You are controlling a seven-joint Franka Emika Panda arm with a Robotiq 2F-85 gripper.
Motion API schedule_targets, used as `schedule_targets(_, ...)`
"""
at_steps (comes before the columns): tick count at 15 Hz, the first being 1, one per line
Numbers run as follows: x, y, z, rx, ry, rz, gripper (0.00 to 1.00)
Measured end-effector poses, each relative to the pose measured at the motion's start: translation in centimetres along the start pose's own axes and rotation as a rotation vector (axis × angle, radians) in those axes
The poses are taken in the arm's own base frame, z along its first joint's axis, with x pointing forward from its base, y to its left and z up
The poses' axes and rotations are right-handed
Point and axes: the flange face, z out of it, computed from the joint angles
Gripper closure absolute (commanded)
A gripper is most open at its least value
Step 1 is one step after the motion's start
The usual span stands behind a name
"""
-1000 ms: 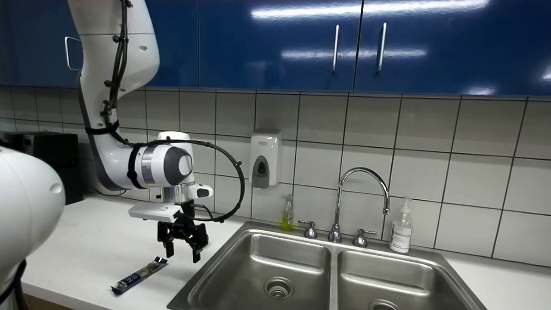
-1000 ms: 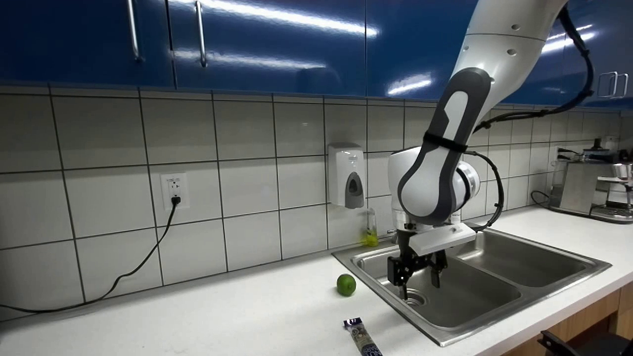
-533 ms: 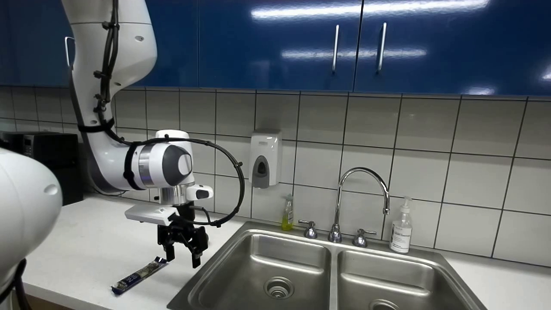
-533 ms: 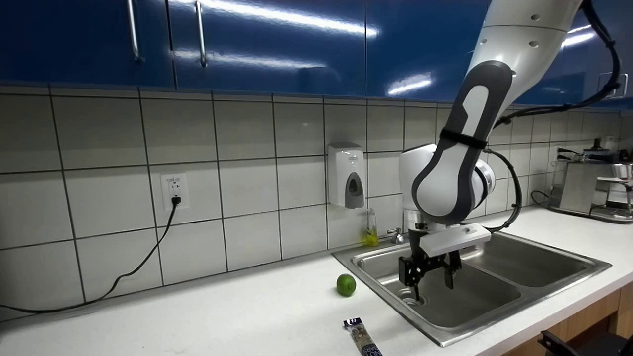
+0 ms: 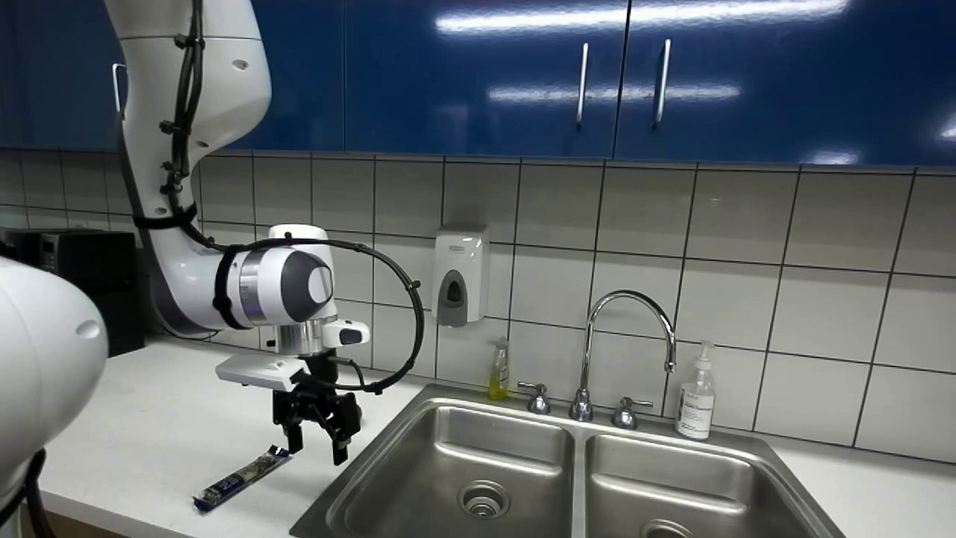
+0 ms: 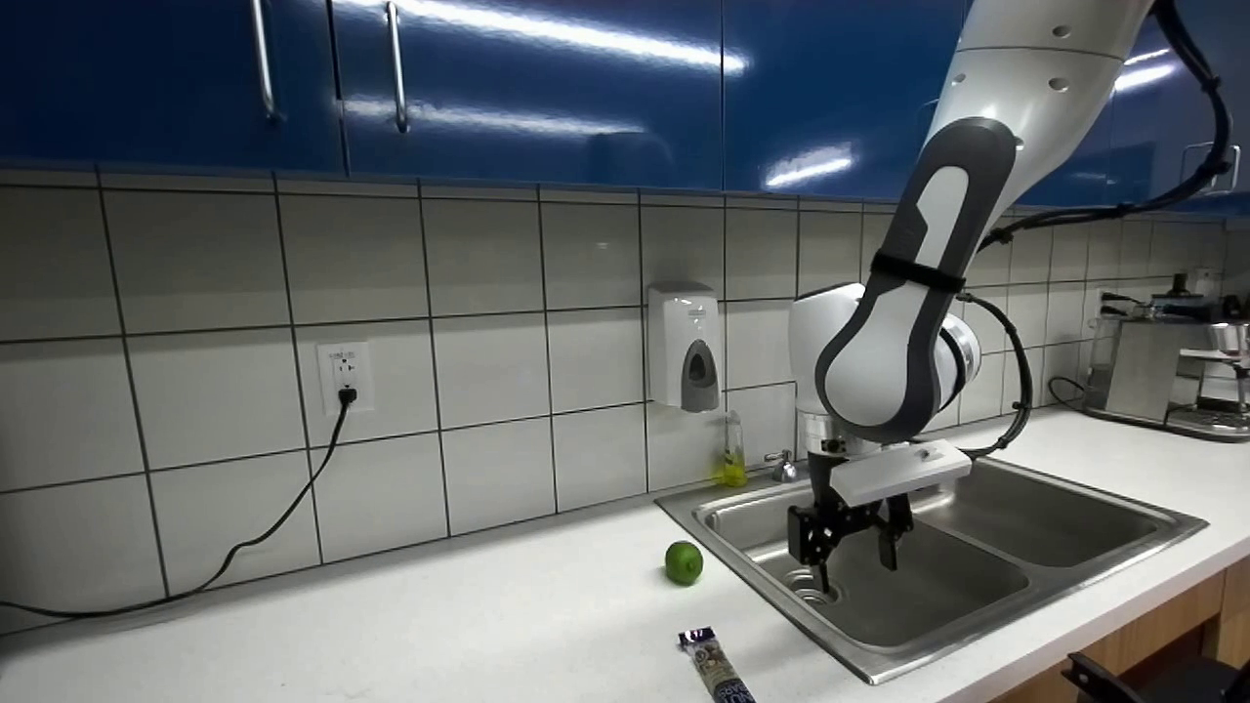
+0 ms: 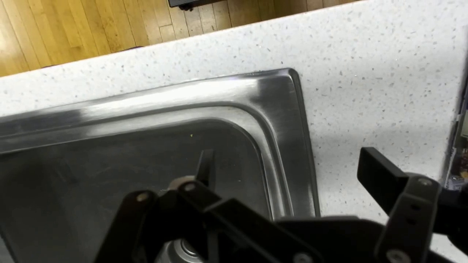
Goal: Remove the snack bar from the sink and place it on the counter top
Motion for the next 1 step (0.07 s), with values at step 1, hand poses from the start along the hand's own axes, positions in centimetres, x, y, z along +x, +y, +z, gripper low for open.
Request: schedule_targets(1,0.00,0.00,0.00,0.000,0.000,0.000,0.00)
